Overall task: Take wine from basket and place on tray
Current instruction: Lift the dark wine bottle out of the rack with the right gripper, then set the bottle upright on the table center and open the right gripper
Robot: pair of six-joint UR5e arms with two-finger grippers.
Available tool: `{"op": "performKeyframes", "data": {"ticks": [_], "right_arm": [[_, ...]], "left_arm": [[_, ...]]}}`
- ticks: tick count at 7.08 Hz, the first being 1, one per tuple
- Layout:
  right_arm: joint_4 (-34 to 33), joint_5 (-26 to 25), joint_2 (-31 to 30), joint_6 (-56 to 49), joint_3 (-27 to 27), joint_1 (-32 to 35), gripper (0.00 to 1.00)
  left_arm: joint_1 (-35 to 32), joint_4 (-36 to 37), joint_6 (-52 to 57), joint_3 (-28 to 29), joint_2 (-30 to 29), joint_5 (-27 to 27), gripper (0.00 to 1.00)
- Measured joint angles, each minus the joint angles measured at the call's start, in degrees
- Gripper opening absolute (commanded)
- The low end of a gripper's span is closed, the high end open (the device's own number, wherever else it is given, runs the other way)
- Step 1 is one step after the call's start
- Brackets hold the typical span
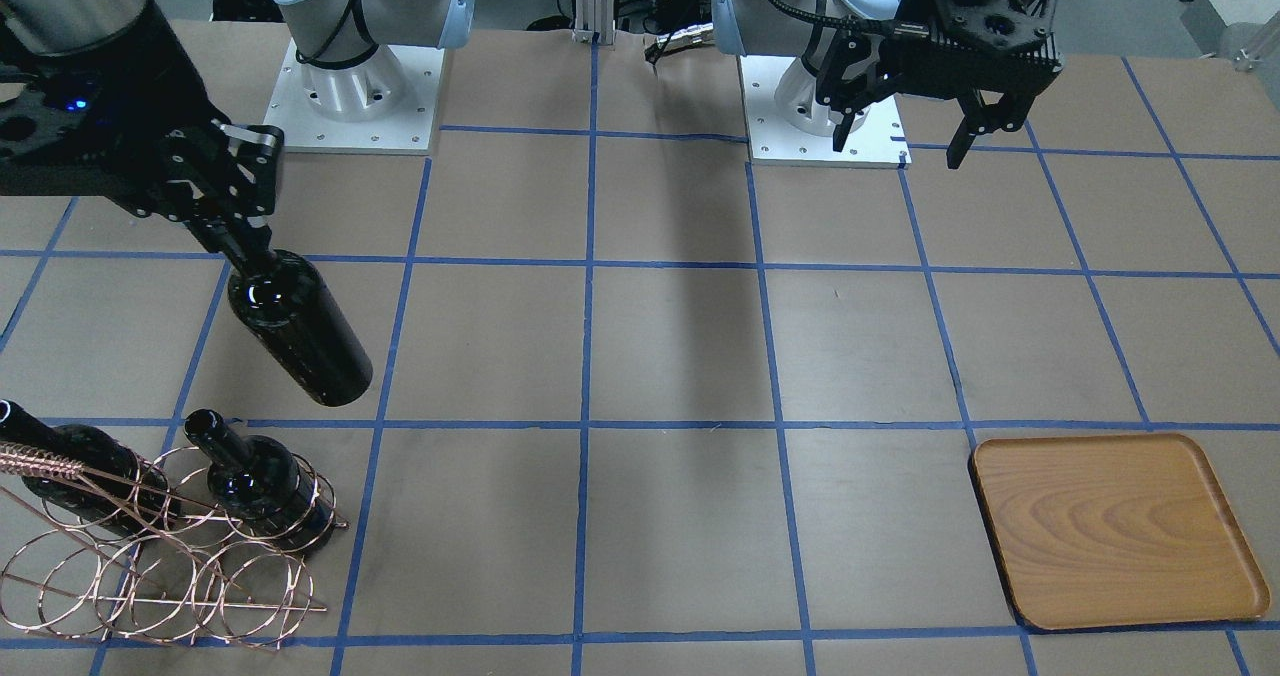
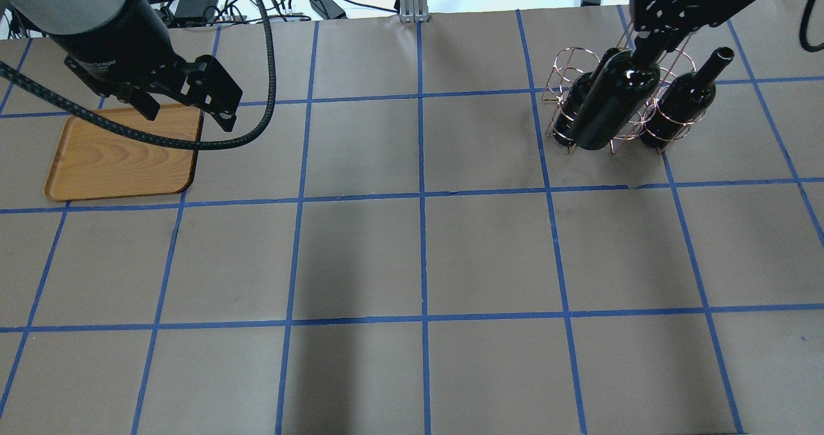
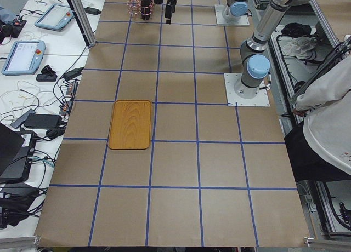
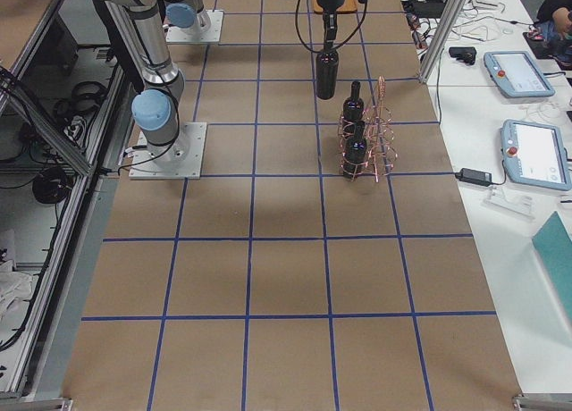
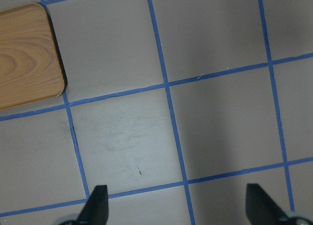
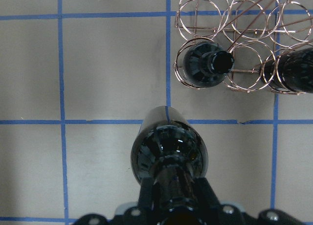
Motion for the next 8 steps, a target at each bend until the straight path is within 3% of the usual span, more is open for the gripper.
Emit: {"op": "performKeyframes", "data": {"ticks": [5, 8], "right_arm": [[-8.3, -0.6, 7.5, 28.0, 0.6, 22.6, 0.00], [-14.5, -0.4, 8.8, 35.9, 5.4, 30.3, 0.00]], "left_arm": [[7.0, 0.0, 3.8, -0.1, 0.1, -0.7, 1.00], [7.9, 0.1, 4.0, 0.0, 0.1, -0.8, 1.00]]}}
